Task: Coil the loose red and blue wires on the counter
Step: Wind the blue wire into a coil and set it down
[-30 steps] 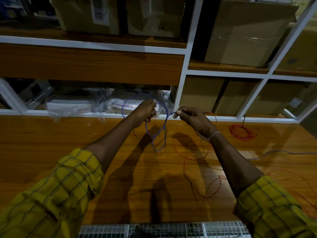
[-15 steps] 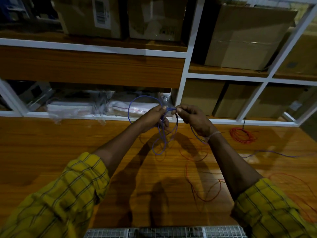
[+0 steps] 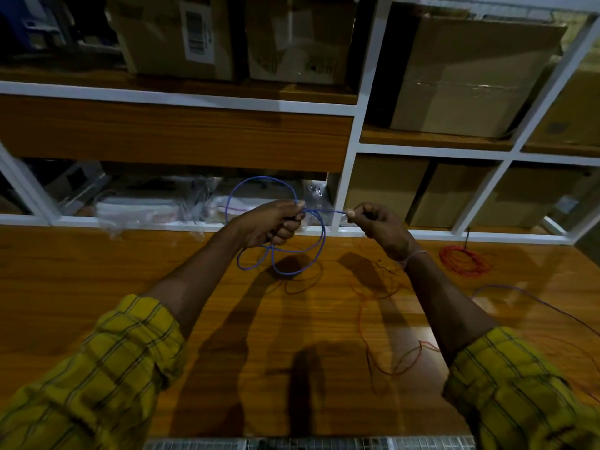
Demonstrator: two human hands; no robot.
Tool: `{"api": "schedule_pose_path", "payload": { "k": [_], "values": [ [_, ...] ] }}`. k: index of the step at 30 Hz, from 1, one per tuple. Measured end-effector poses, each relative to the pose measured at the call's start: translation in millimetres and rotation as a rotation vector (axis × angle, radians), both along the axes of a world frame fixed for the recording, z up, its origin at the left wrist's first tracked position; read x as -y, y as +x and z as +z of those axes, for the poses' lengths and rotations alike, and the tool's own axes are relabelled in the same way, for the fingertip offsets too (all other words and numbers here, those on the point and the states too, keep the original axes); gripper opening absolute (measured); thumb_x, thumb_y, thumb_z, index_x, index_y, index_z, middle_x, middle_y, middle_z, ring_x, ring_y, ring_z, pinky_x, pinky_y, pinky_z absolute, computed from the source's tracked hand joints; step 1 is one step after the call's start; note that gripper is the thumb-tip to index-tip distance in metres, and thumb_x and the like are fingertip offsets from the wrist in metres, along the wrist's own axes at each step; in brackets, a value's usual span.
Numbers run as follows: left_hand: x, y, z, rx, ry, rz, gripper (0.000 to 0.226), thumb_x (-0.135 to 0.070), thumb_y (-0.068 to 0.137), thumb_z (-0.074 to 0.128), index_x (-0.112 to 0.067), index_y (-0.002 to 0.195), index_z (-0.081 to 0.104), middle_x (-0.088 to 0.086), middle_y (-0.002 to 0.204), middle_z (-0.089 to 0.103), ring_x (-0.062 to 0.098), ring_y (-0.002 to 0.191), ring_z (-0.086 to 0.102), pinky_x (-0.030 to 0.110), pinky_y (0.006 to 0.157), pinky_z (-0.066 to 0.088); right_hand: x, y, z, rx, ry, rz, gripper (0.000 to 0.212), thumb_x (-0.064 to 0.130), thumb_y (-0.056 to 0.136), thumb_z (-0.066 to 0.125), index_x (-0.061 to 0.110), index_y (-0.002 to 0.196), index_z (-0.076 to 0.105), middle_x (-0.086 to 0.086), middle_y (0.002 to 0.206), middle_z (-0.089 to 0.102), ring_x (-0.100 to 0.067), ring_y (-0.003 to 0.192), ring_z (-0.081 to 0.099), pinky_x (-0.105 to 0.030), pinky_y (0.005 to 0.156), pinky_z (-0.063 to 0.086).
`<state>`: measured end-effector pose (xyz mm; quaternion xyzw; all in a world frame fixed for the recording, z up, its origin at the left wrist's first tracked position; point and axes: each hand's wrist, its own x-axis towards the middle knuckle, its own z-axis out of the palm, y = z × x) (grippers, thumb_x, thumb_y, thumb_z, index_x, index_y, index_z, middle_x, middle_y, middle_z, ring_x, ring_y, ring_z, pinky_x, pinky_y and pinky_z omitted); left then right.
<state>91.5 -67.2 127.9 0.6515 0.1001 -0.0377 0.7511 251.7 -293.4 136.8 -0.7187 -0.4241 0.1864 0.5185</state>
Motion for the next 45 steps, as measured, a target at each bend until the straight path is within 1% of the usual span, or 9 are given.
{"api": "schedule_pose_path", "payload": {
  "k": [5,15,18,21,24,27,31,39,45],
  "values": [
    [-18,-6,-1,0.068,-0.287,0.154,0.038,-0.041,0.111,0.034,-0.019,0.08,0.042,-0.008,0.057,0.027,0.002,0.039,0.021,0.015,0.036,0.016,5,9,-5,0.037,-0.007,-0.042,0.043,0.032,0.103,0.059,-0.01,0.094,0.063,0.001,0.076,0.058,-0.002,0.068,0.05,-0.016,0.064,0.044],
    [-103,-34,-14,0.413,-0.778,0.588,0.022,-0.015,0.083,0.05,-0.016,0.062,0.042,-0.006,0.044,0.034,0.007,0.036,0.013,0.017,0.033,0.018,39,50,-13,0.007,-0.013,-0.197,0.032,0.035,0.103,0.061,0.021,0.074,0.065,0.017,0.06,0.05,-0.009,0.059,0.041,-0.029,0.058,0.033],
    [-114,-44,-19,0.422,-0.777,0.81,0.019,-0.012,0.079,0.048,-0.019,0.067,0.035,-0.007,0.043,0.032,0.007,0.03,0.021,0.018,0.033,0.016,48,55,-19,0.006,-0.02,-0.198,0.033,0.037,0.103,0.06,0.018,0.076,0.064,0.012,0.062,0.047,-0.014,0.064,0.039,-0.032,0.058,0.033],
    [-112,-38,-25,0.343,-0.758,1.002,0.042,-0.023,0.108,0.034,-0.021,0.066,0.034,-0.007,0.043,0.028,0.008,0.03,0.021,0.018,0.031,0.015,44,53,-27,0.04,-0.052,-0.207,0.029,0.03,0.103,0.061,0.008,0.087,0.07,0.018,0.068,0.059,-0.01,0.07,0.047,-0.03,0.065,0.039],
    [-93,-23,-24,0.259,-0.582,1.062,0.039,-0.026,0.111,0.028,-0.023,0.073,0.036,-0.009,0.041,0.03,0.006,0.029,0.02,0.016,0.033,0.012,27,46,-32,0.156,-0.191,-0.15,0.017,0.022,0.102,0.062,0.016,0.096,0.076,0.009,0.095,0.074,-0.009,0.092,0.064,-0.032,0.082,0.05],
    [-72,-6,-25,0.207,-0.433,1.055,0.036,-0.025,0.112,0.028,-0.024,0.077,0.037,-0.009,0.044,0.033,0.006,0.03,0.022,0.014,0.037,0.014,11,31,-29,0.306,-0.358,-0.008,0.018,0.014,0.102,0.059,0.016,0.109,0.076,-0.001,0.117,0.071,-0.015,0.109,0.065,-0.023,0.09,0.05],
    [-57,11,-34,0.156,-0.316,0.992,0.046,-0.044,0.112,0.03,-0.02,0.074,0.038,-0.003,0.058,0.033,0.008,0.034,0.029,0.015,0.038,0.023,-7,9,-20,0.491,-0.369,0.145,0.02,0.013,0.102,0.059,0.012,0.111,0.078,-0.002,0.114,0.07,-0.013,0.1,0.064,-0.005,0.075,0.044],
    [-5,21,-26,0.181,-0.092,0.555,0.031,-0.035,0.113,0.031,-0.012,0.1,0.048,0.015,0.081,0.073,0.026,0.069,0.076,0.036,0.063,0.059,-33,-29,5,0.346,-0.128,0.272,0.017,0.017,0.103,0.06,0.009,0.103,0.076,0.005,0.088,0.071,-0.004,0.082,0.065,-0.015,0.074,0.049],
    [14,15,-23,0.01,0.013,0.207,0.029,-0.035,0.112,0.036,-0.015,0.094,0.047,-0.001,0.061,0.049,0.01,0.043,0.034,0.021,0.043,0.033,-49,-16,5,0.213,0.025,0.018,0.017,0.022,0.1,0.067,0.01,0.089,0.073,-0.002,0.077,0.07,0.001,0.066,0.06,-0.015,0.065,0.046]
  ]
}}
